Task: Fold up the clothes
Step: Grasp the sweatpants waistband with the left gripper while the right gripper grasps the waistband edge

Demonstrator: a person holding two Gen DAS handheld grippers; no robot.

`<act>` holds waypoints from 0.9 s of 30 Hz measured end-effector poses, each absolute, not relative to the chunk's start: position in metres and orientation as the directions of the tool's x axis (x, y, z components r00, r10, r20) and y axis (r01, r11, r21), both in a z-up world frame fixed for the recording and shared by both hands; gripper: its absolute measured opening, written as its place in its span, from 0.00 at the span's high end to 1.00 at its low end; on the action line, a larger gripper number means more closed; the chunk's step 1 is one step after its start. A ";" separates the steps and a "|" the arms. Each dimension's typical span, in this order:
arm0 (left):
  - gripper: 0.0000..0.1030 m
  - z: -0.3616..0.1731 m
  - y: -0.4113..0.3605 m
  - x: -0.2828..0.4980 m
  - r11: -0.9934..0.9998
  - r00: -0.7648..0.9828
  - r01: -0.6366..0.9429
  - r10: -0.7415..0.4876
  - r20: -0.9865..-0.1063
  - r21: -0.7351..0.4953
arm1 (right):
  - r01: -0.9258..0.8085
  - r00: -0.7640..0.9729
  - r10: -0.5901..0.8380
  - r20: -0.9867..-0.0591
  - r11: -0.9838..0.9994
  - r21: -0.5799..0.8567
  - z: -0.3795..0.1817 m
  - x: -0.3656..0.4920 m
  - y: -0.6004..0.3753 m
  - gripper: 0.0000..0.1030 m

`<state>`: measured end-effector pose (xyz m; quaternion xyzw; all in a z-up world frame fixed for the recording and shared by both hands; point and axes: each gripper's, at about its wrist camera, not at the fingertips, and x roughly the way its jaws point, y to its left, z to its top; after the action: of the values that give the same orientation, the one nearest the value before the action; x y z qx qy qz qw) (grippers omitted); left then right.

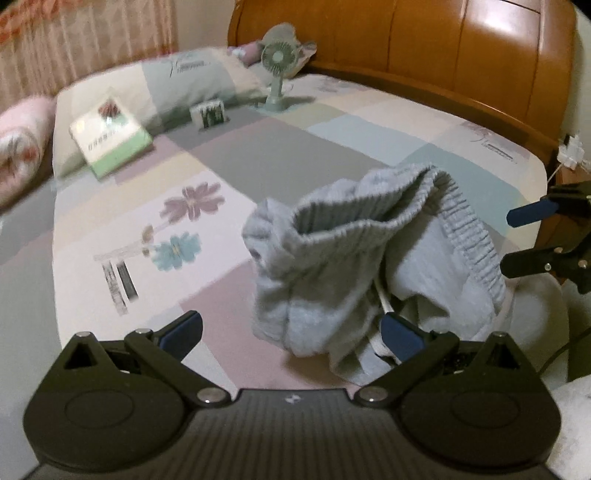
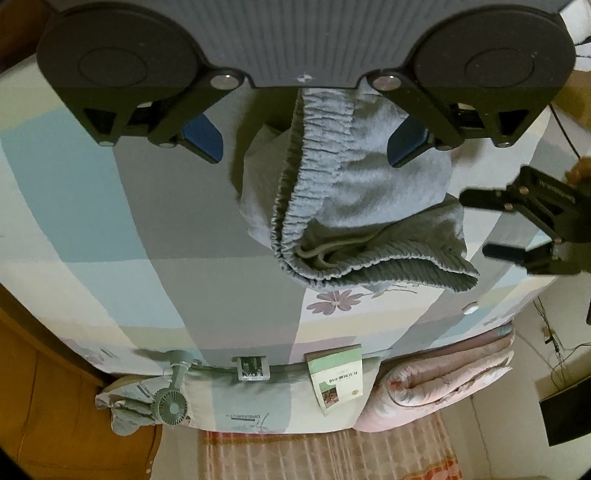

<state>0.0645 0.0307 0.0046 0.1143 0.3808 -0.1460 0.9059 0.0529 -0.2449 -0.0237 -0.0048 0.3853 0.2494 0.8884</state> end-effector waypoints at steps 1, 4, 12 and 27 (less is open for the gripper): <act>0.04 0.006 0.031 0.066 0.926 0.676 0.359 -0.174 -0.716 0.114 | -0.446 0.571 0.442 -0.692 0.874 0.191 -0.025 0.054 -0.246 0.14; 0.22 0.009 0.030 0.072 0.913 0.690 0.382 -0.178 -0.701 0.144 | -0.443 0.554 0.451 -0.699 0.871 0.211 -0.028 0.057 -0.249 0.26; 0.50 0.013 0.022 0.086 0.853 0.679 0.503 -0.289 -0.675 0.141 | -0.462 0.517 0.489 -0.703 0.850 0.252 -0.033 0.064 -0.251 0.35; 0.80 0.028 0.023 0.123 0.823 0.724 0.527 -0.304 -0.619 0.211 | -0.434 0.432 0.575 -0.695 0.808 0.399 -0.059 0.082 -0.255 0.35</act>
<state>0.1227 0.0227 0.0283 0.1899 0.2931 -0.2287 0.9087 0.0819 -0.2555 -0.0591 0.0800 0.4412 0.2993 0.8423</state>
